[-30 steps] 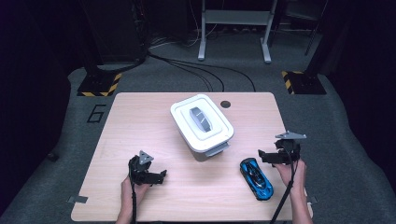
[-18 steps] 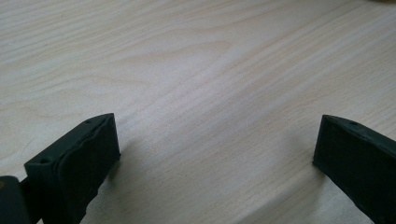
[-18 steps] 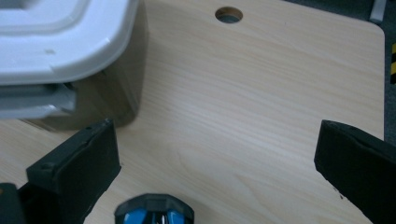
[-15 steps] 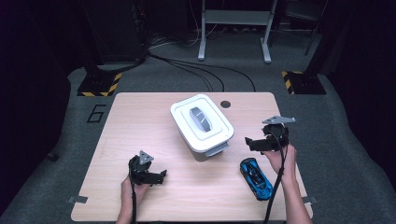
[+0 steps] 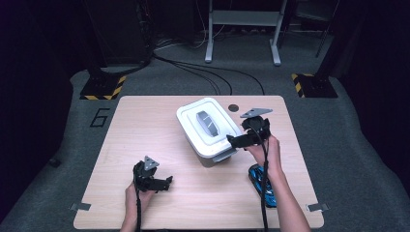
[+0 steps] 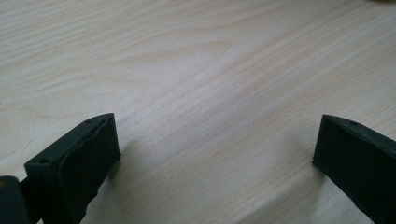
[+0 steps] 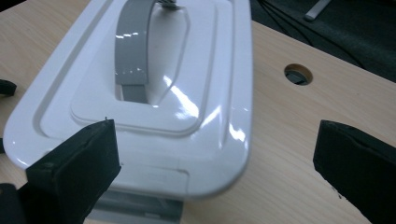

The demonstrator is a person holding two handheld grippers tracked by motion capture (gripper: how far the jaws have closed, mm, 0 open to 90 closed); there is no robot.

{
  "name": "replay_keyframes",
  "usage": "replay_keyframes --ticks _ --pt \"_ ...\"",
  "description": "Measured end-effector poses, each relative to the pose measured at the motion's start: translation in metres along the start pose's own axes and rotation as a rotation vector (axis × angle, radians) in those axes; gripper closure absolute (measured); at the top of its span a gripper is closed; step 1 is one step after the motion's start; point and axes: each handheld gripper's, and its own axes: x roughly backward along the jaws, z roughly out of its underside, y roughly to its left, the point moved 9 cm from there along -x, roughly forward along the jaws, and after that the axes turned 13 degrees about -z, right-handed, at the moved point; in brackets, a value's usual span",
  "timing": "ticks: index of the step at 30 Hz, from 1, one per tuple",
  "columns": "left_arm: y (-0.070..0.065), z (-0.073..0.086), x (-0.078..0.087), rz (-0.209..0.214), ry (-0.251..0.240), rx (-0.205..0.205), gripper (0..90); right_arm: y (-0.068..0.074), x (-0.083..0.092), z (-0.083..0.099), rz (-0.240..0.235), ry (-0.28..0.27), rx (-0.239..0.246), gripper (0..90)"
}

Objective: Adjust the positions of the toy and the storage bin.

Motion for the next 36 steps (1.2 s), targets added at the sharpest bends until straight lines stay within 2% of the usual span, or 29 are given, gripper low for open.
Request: replay_keyframes --ticks 3,7,9,12,15,16,18,20,23,24,26,28,29,30,32,34,36 --pt "0.001 0.001 0.001 0.002 0.009 -0.019 0.2 0.005 -0.012 -0.007 -0.019 0.009 0.011 0.0" --pt "0.001 0.001 0.001 0.002 0.008 -0.017 0.2 0.012 -0.026 -0.018 -0.038 0.017 0.032 0.0" --pt "0.001 0.001 0.001 0.002 0.008 -0.017 0.2 0.015 -0.035 -0.023 -0.046 0.017 0.049 3.1" --pt "0.001 0.001 0.001 0.002 0.008 -0.016 0.2 0.021 -0.046 -0.031 -0.062 0.015 0.062 14.4" --pt "0.001 0.001 0.001 0.002 0.01 -0.023 0.3 0.026 -0.056 -0.039 -0.074 0.021 0.108 30.2" --pt "0.001 0.001 0.001 0.002 0.007 -0.017 0.3 0.028 -0.059 -0.041 -0.078 0.016 0.096 31.3" --pt "0.001 0.001 0.001 0.002 0.007 -0.018 0.3 0.029 -0.064 -0.044 -0.086 0.027 0.1 38.1" --pt "0.001 0.001 0.001 0.002 0.007 -0.017 0.3 0.033 -0.067 -0.043 -0.074 0.058 0.078 46.3" --pt "0.001 0.001 0.001 0.002 0.008 -0.018 0.3 0.032 -0.071 -0.047 -0.062 0.046 0.122 58.3" --pt "0.001 0.001 0.001 0.002 0.007 -0.017 0.3 0.034 -0.071 -0.047 -0.071 0.048 0.119 62.8" --pt "0.001 0.001 0.001 0.002 0.008 -0.017 0.3 0.034 -0.072 -0.048 -0.052 0.053 0.145 63.7" --pt "0.001 0.001 0.001 0.002 0.008 -0.017 0.3 0.034 -0.071 -0.047 -0.043 0.061 0.135 64.4" --pt "0.001 0.001 0.001 0.002 0.008 -0.018 0.3 0.032 -0.071 -0.048 -0.041 0.055 0.15 64.8" --pt "0.001 0.001 0.001 0.002 0.008 -0.018 0.3 0.033 -0.071 -0.047 -0.039 0.054 0.122 65.0" --pt "0.001 0.001 0.001 0.002 0.007 -0.018 0.3 0.032 -0.069 -0.045 -0.031 0.061 0.101 65.7" --pt "0.001 0.001 0.001 0.003 0.008 -0.017 0.3 0.029 -0.069 -0.046 -0.022 0.059 0.116 66.3" --pt "0.001 0.001 0.001 0.003 0.011 -0.026 0.3 0.027 -0.066 -0.044 -0.011 0.071 0.089 66.8"
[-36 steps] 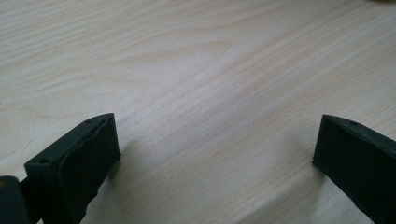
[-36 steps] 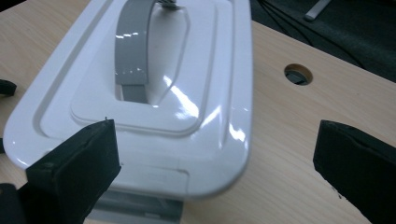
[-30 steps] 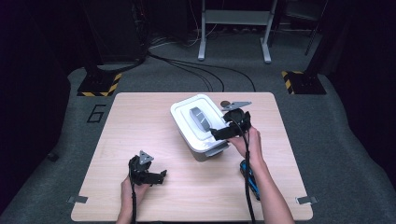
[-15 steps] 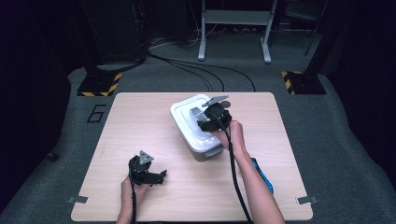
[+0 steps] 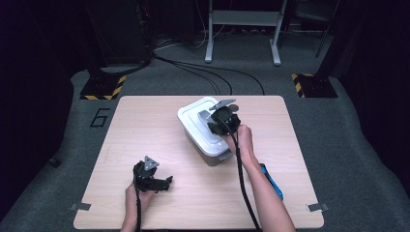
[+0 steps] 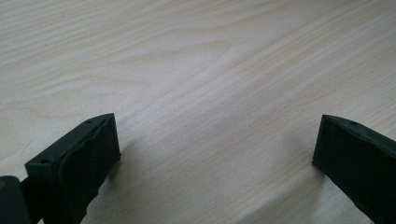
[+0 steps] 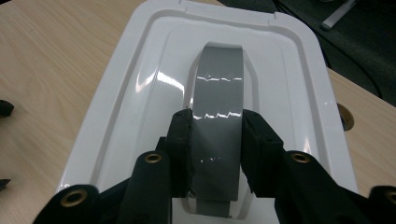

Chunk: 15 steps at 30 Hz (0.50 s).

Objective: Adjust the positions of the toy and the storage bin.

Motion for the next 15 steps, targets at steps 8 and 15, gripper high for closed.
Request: replay_keyframes --ticks 8,15 --pt "0.0 0.0 0.0 -0.001 -0.003 0.007 0.3 -0.016 0.005 0.002 0.039 -0.019 -0.041 67.1" --pt "0.0 0.0 0.0 -0.001 -0.002 0.004 0.3 -0.027 0.01 0.005 0.096 0.006 -0.045 67.1"
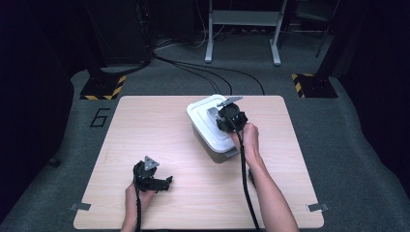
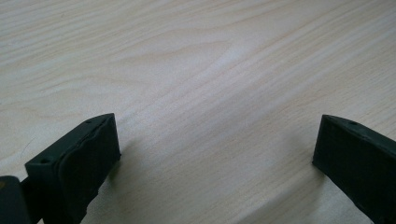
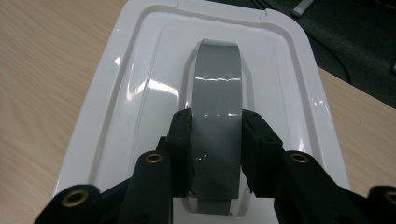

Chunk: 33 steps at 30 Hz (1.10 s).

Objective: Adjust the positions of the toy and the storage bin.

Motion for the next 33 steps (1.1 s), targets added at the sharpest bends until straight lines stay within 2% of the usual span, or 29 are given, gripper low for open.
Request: replay_keyframes --ticks 4,6,7,8,10,17,18,26,27,32,33 --pt "0.0 0.0 0.0 0.0 0.001 -0.003 0.3 -0.009 0.002 0.002 0.046 0.016 -0.001 67.1" --pt "0.0 0.0 0.0 -0.001 -0.003 0.006 0.3 -0.013 0.003 0.004 0.051 0.016 -0.008 67.1" --pt "0.0 0.0 0.0 0.0 0.001 -0.003 0.3 -0.015 0.004 0.004 0.06 0.014 -0.027 67.1" --pt "0.0 0.0 0.0 0.001 0.002 -0.004 0.3 -0.017 0.005 0.005 0.066 0.018 -0.024 67.1" --pt "0.0 0.0 0.0 0.0 -0.002 0.005 0.3 -0.02 0.005 0.005 0.074 0.008 -0.05 67.1" --pt "0.0 0.0 0.0 0.0 -0.001 0.001 0.3 -0.024 0.008 0.007 0.071 0.018 -0.067 67.2" --pt "0.0 0.0 0.0 0.0 0.001 -0.001 0.4 -0.025 0.009 0.008 0.066 0.022 -0.056 67.2" --pt "0.0 0.0 0.0 0.0 -0.002 0.007 0.4 -0.024 0.009 0.008 0.039 0.006 -0.098 67.3" --pt "0.0 0.0 0.0 -0.001 -0.002 0.004 0.4 -0.023 0.009 0.008 0.034 0.009 -0.119 67.4" --pt "0.0 0.0 0.0 0.0 0.002 -0.005 0.4 -0.022 0.009 0.008 0.033 -0.001 -0.129 67.4" --pt "0.0 0.0 0.0 -0.001 -0.003 0.006 0.4 -0.021 0.009 0.008 0.039 0.003 -0.129 67.4"
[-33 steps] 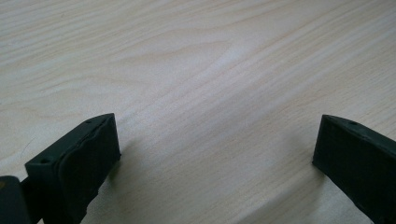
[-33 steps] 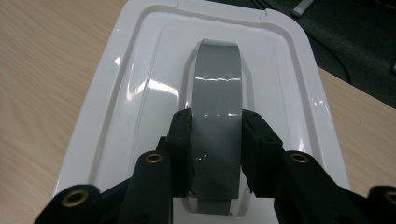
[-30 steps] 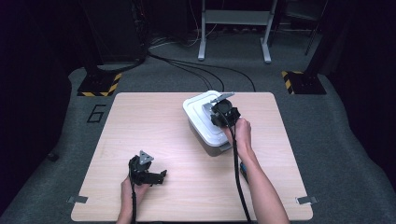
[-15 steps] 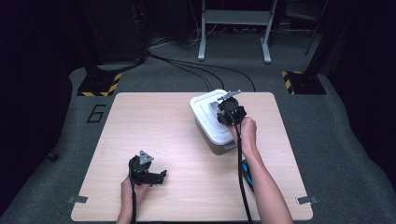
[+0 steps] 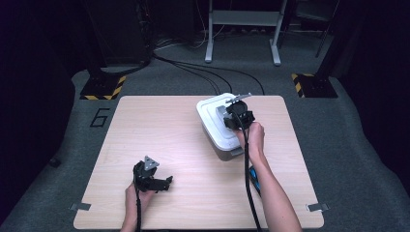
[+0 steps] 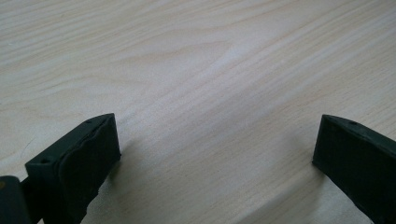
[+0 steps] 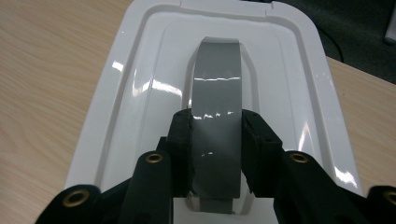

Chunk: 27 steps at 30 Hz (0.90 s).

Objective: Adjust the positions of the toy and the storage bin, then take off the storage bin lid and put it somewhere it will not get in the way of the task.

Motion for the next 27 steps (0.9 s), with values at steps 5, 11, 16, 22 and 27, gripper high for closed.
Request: replay_keyframes --ticks 5,11,16,22,27 --pt "0.0 0.0 0.0 0.0 0.001 -0.002 0.4 0.0 0.003 -0.004 0.025 -0.007 0.031 67.3" --pt "0.0 0.0 0.0 0.0 0.001 -0.002 0.4 0.001 0.015 -0.012 0.045 -0.034 0.053 67.4" --pt "0.0 0.0 0.0 0.0 0.001 -0.002 0.4 -0.002 0.026 -0.017 0.045 -0.06 0.045 67.3" --pt "0.001 0.001 0.0 0.001 0.006 -0.012 0.4 -0.014 0.042 -0.021 0.054 -0.089 0.024 67.3" --pt "0.001 0.001 0.0 0.002 0.006 -0.013 0.4 -0.026 0.054 -0.023 0.068 -0.112 0.009 67.3"
